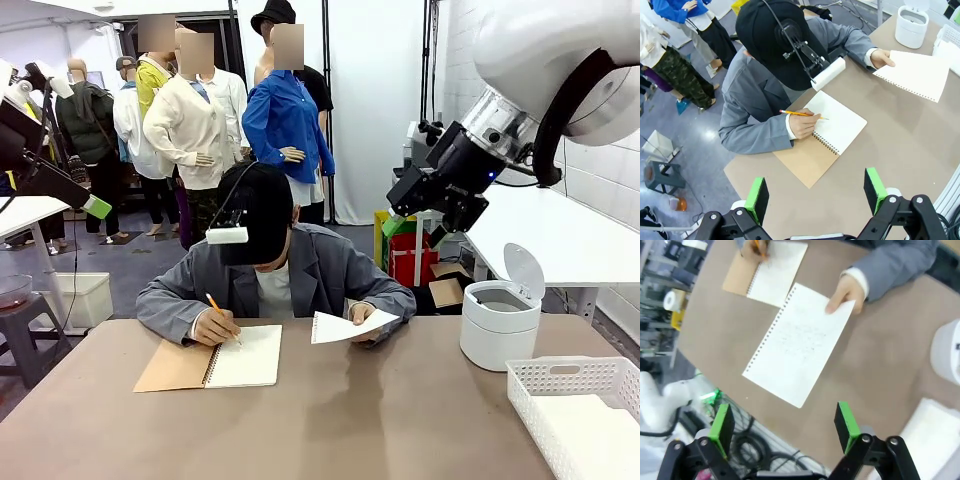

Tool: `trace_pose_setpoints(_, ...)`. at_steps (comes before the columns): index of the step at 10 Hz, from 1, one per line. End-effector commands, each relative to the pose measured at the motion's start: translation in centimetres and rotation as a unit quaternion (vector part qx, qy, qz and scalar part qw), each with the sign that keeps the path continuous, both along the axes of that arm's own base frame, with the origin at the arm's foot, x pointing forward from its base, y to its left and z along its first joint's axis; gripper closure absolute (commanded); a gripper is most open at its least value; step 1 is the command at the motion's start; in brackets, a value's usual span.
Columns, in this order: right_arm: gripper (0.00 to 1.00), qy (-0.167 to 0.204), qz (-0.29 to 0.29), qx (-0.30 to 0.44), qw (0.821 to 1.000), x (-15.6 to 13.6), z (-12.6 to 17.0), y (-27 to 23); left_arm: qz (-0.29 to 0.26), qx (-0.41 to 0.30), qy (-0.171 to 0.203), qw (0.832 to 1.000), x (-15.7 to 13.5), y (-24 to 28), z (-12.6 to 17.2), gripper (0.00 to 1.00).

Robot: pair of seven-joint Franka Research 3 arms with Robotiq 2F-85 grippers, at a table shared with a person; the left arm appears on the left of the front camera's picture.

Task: Sort the paper based on its condition.
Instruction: If a person hands you a paper, place it in the Organizing basket , and if it's crumpled, put it in the Trash can.

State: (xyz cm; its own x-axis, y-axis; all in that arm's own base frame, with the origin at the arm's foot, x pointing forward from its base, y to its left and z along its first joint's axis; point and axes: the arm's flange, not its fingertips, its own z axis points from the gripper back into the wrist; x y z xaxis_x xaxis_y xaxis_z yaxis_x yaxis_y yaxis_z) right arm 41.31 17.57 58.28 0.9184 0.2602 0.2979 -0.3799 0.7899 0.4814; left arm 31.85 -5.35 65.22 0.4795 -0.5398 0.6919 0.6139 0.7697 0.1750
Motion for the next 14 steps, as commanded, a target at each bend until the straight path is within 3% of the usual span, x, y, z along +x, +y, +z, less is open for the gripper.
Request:
trace_pose_setpoints(1,0.00,0.073,-0.050,0.029,0.996,1.5,-1.5,-0.4,0.001,0.000,-0.001,1.000,0.0,0.0,0.0,0.00)
trace_pose_setpoints(2,0.00,0.093,-0.060,0.035,0.993,1.7,-2.6,-0.8,0.001,0.000,-0.001,1.000,0.0,0.0,0.0,0.00)
trace_pose_setpoints(4,0.00,0.067,-0.039,0.020,0.997,1.5,-2.6,-0.9,0.001,0.000,-0.001,1.000,0.0,0.0,0.0,0.00)
trace_pose_setpoints(8,0.00,0.072,-0.046,0.020,0.996,1.6,-2.7,-0.9,0.001,0.000,-0.001,1.000,0.0,0.0,0.0,0.00)
trace_pose_setpoints(10,0.00,0.180,-0.064,0.062,0.980,5.1,-4.3,-1.7,0.001,0.000,-0.001,1.000,0.0,0.0,0.0,0.00)
trace_pose_setpoints(12,0.00,0.274,-0.087,0.087,0.954,6.7,-7.4,-1.9,0.001,0.000,-0.001,1.000,0.0,0.0,0.0,0.00)
trace_pose_setpoints(14,0.00,0.329,-0.100,0.103,0.933,7.9,-10.9,-1.7,0.001,0.000,-0.001,1.000,0.0,0.0,0.0,0.00)
